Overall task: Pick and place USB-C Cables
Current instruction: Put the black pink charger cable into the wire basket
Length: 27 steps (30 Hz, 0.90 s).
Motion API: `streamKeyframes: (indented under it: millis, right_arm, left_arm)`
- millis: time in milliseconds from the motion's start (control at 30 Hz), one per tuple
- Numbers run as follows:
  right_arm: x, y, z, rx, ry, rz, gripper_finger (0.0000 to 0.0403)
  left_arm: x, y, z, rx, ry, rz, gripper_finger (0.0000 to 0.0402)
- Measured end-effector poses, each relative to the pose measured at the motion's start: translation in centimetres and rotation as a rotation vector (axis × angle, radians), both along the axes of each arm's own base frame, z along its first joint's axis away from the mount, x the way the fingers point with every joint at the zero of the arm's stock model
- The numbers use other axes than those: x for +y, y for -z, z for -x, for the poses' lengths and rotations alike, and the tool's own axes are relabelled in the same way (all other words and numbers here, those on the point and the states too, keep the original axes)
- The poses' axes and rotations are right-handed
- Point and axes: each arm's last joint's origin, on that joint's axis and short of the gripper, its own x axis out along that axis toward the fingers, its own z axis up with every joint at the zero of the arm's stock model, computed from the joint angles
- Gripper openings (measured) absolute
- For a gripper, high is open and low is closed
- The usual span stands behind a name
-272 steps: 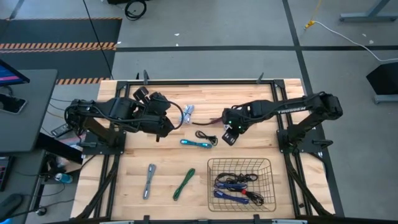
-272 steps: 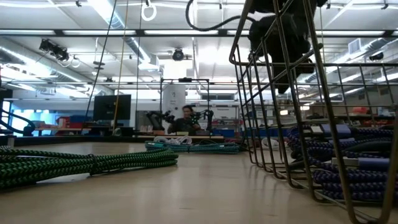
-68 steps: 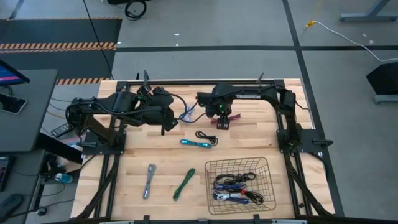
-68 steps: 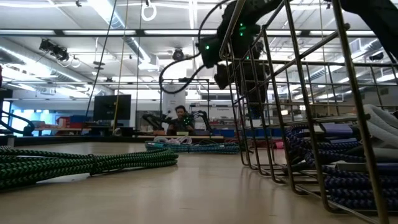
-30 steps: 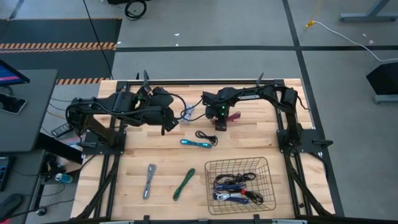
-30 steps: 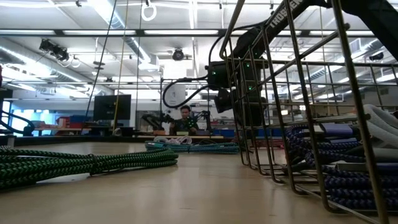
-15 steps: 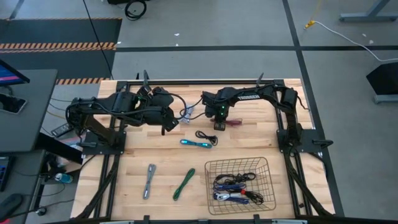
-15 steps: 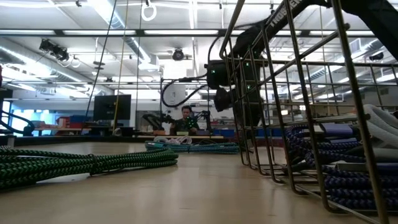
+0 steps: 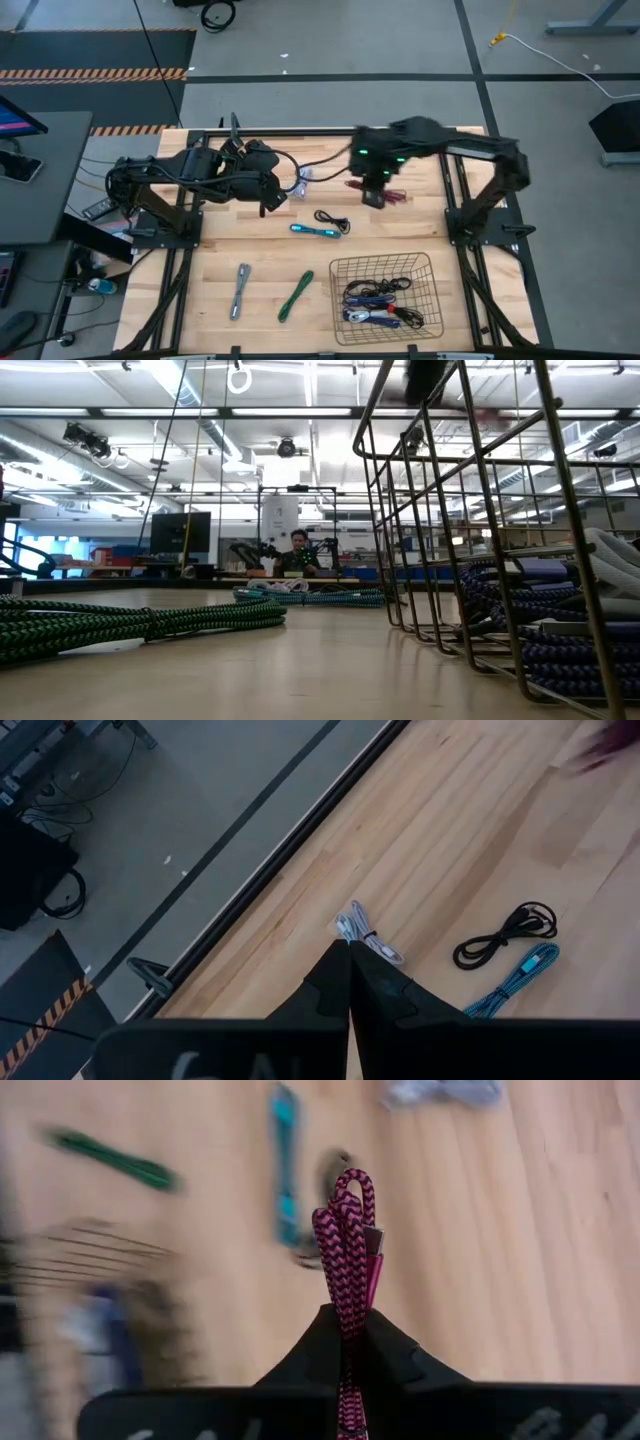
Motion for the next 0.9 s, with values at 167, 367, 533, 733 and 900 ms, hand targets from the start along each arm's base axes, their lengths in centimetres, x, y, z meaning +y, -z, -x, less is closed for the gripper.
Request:
streamKeyframes:
  millis: [167,367,533,733,900]
  right_arm:
    - [5.4,-4.9,3.9,-0.176,0.017,-0.154,0.0018]
    - [11.0,-6.2,6.3,-0.234,0.085,-0.241,0.0017]
    - [15.5,-4.4,5.4,-0.158,0.104,-0.23,0.0017]
    - [20.0,-0.3,2.7,-0.01,0.124,-0.192,0.0017]
    - [22.5,3.6,0.6,0.089,0.111,-0.107,0.0017]
  left_arm:
    - [0.0,0.0,0.0,0.0,0.0,0.0,0.0005]
    - [0.0,0.0,0.0,0.0,0.0,0.0,0.0005]
    - [0.0,0.0,0.0,0.0,0.001,-0.001,0.0005]
    - [0.0,0.0,0.0,0.001,0.001,-0.001,0.0005]
    - [0.0,0.0,0.0,0.016,0.018,-0.012,0.0005]
